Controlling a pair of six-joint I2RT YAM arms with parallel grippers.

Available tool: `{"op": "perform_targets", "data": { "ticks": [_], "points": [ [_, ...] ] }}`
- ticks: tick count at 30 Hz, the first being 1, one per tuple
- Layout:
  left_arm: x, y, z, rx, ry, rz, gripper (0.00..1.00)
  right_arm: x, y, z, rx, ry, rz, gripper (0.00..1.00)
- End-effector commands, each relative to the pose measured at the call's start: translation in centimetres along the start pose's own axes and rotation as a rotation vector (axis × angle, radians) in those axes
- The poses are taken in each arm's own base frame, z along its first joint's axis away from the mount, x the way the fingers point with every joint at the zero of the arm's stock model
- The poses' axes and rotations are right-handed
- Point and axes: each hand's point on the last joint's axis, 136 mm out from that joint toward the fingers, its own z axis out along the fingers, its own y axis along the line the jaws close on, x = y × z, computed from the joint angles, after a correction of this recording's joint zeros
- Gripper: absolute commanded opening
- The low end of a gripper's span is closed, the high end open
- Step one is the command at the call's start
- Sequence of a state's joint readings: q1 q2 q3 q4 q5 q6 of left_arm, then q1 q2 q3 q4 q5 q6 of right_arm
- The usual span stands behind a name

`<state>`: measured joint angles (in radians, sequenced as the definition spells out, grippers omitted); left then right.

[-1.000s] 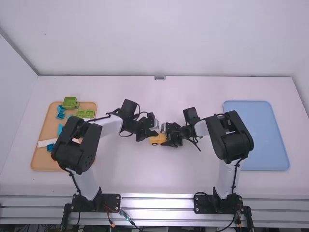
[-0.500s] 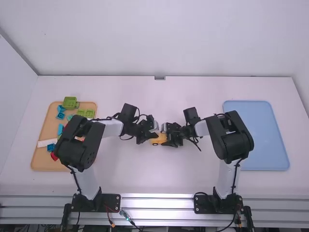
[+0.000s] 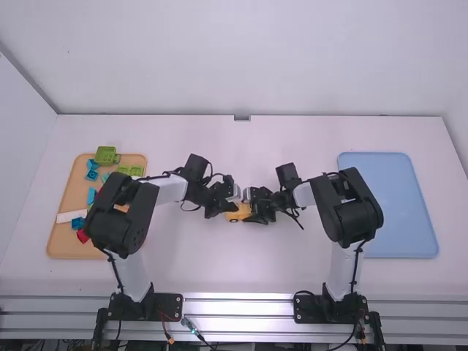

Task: Assemble lego blocks to make yellow taxi

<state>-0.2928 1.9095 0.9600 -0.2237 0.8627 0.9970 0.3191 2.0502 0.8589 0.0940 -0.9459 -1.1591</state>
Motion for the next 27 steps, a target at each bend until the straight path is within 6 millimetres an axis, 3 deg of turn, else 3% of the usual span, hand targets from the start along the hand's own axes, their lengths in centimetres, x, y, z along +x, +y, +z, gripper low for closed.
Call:
{"op": "perform_targets", "data": {
  "ticks": [1, 3, 4, 5, 7, 9, 11, 12, 13, 15, 17, 18, 19, 20, 24, 27],
  "points": [
    [2.6, -0.7, 0.7, 0.035, 0.088, -0.028, 0.01, 0.3, -0.7, -0.1, 0.015, 0.002, 0.009, 0.63],
    [1.0, -0.7, 0.0, 0.05, 0.037, 0.005, 0.01, 0.3, -0.7, -0.1, 0.016, 0.002, 0.009, 0.63],
    [-1.5, -0.5, -1.4, 0.059, -0.036, 0.074, 0.01, 0.3, -0.6, -0.1, 0.015, 0.002, 0.01, 0.63],
    [-2.8, -0.3, -2.5, 0.054, -0.069, 0.106, 0.01, 0.3, -0.7, -0.1, 0.015, 0.002, 0.01, 0.63],
    [-4.1, 0.0, -3.6, 0.045, -0.101, 0.139, 0.01, 0.3, -0.7, -0.1, 0.016, 0.002, 0.009, 0.63],
    [-6.7, 0.7, -6.4, 0.012, -0.165, 0.194, 0.01, 0.3, -0.7, -0.1, 0.016, 0.002, 0.008, 0.64],
    [-8.3, 1.2, -8.5, -0.026, -0.191, 0.23, 0.11, 0.3, -0.7, -0.1, 0.018, 0.002, 0.005, 0.64],
    [-8.9, 1.5, -9.4, -0.049, -0.194, 0.241, 0.3, 0.3, -0.7, -0.1, 0.018, 0.001, 0.003, 0.64],
    [-9.3, 1.8, -10.1, -0.069, -0.195, 0.242, 0.39, 0.3, -0.8, -0.1, 0.02, 0.001, 0.0, 0.64],
    [-9.9, 2.9, -11.7, -0.121, -0.195, 0.205, 0.99, 0.2, -0.9, -0.2, 0.025, 0.0, 0.001, 0.69],
    [-10.1, 4.7, -13.5, -0.194, -0.184, 0.106, 0.99, 0.1, -1.1, -0.1, 0.031, -0.002, 0.014, 0.83],
    [-10.2, 4.9, -13.6, -0.199, -0.183, 0.097, 0.99, 0.2, -1.2, -0.1, 0.033, -0.001, 0.02, 0.85],
    [-10.0, 5.9, -14.4, -0.239, -0.174, 0.025, 0.99, 0.3, -1.4, -0.1, 0.044, 0.01, 0.039, 0.95],
    [-9.5, 7.2, -15.4, -0.291, -0.159, -0.07, 0.99, 0.7, -2.1, -0.3, 0.077, 0.039, 0.095, 0.99],
    [-7.8, 9.9, -17.4, -0.425, -0.128, -0.274, 0.99, 1.3, -4.1, -1.7, 0.176, 0.164, 0.214, 0.99],
    [-5.7, 11.9, -19.1, -0.552, -0.094, -0.459, 0.99, 0.4, -4.3, -4.4, 0.208, 0.307, 0.24, 0.99]
  ]
}}
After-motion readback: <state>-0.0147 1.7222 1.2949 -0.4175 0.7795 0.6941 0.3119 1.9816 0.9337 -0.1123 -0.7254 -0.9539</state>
